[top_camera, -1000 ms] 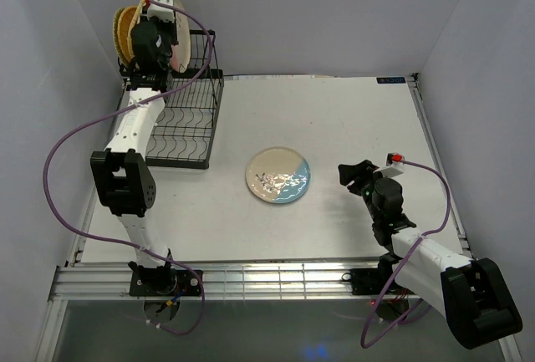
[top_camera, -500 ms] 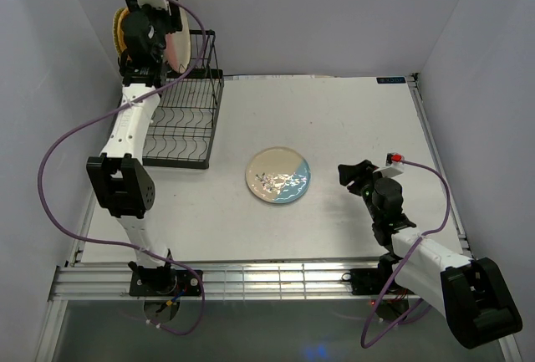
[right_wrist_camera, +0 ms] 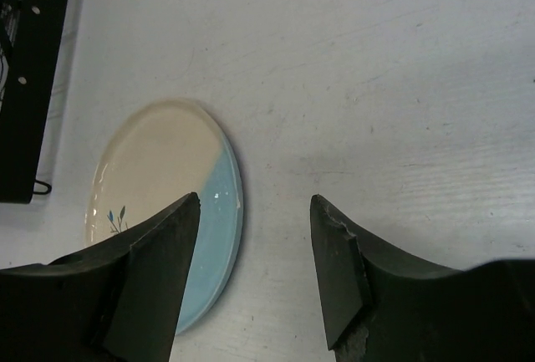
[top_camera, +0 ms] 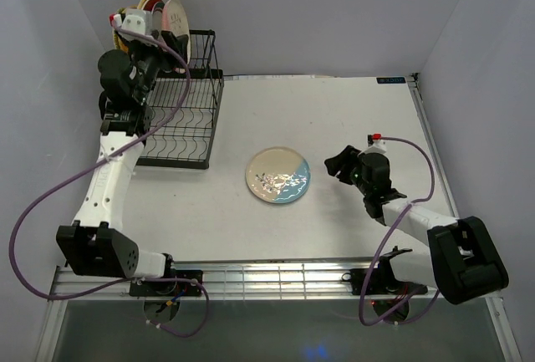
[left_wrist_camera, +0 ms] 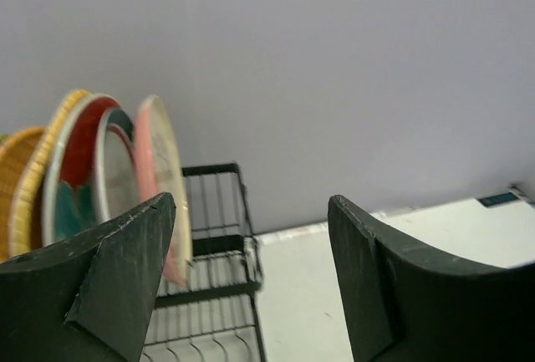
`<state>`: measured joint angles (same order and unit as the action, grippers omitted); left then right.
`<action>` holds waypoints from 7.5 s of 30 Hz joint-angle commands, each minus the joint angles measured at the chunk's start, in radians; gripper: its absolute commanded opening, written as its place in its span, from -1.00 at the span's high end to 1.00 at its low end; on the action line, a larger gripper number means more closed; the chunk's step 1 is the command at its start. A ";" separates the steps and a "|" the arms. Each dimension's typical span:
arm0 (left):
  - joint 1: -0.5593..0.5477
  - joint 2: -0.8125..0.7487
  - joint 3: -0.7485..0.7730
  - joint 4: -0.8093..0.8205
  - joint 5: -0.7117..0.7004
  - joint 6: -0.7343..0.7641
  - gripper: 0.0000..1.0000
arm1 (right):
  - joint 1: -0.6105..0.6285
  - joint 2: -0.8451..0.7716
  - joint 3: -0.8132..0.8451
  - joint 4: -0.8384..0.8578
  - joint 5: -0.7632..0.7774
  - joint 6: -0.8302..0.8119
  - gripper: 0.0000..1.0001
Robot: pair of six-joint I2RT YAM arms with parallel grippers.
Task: Load the plates into the dish rack
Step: Pick up the plate at the center of the board.
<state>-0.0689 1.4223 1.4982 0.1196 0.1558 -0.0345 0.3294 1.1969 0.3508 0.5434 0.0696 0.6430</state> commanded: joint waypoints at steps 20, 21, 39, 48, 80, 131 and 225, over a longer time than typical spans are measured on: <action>-0.187 -0.085 -0.662 0.235 0.153 -0.163 -0.66 | 0.003 0.227 0.160 -0.108 -0.261 -0.020 -0.21; -0.201 -0.086 -0.670 0.238 0.133 -0.153 -0.67 | 0.007 0.234 0.168 -0.115 -0.260 -0.025 -0.20; -0.282 0.043 -0.699 0.252 0.091 -0.116 -0.79 | 0.095 0.276 0.247 -0.204 -0.199 -0.065 -0.11; -0.282 0.112 -0.676 0.233 0.100 -0.101 -0.90 | 0.192 0.205 0.296 -0.292 -0.080 -0.186 -0.19; -0.206 0.147 -0.633 0.149 0.157 -0.239 -0.96 | 0.671 0.500 0.634 -0.480 -0.001 -0.740 -0.04; -0.258 0.334 -0.610 0.095 0.405 -0.769 -0.78 | 0.709 0.337 0.455 -0.198 0.257 -0.727 0.84; -0.295 0.058 -0.743 0.325 0.384 -0.431 1.00 | 0.766 -0.014 0.179 0.084 0.671 -0.721 -0.03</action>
<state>-0.3683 1.5932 0.7624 0.3172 0.5194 -0.5797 1.0916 1.2240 0.5484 0.5343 0.5686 -0.1093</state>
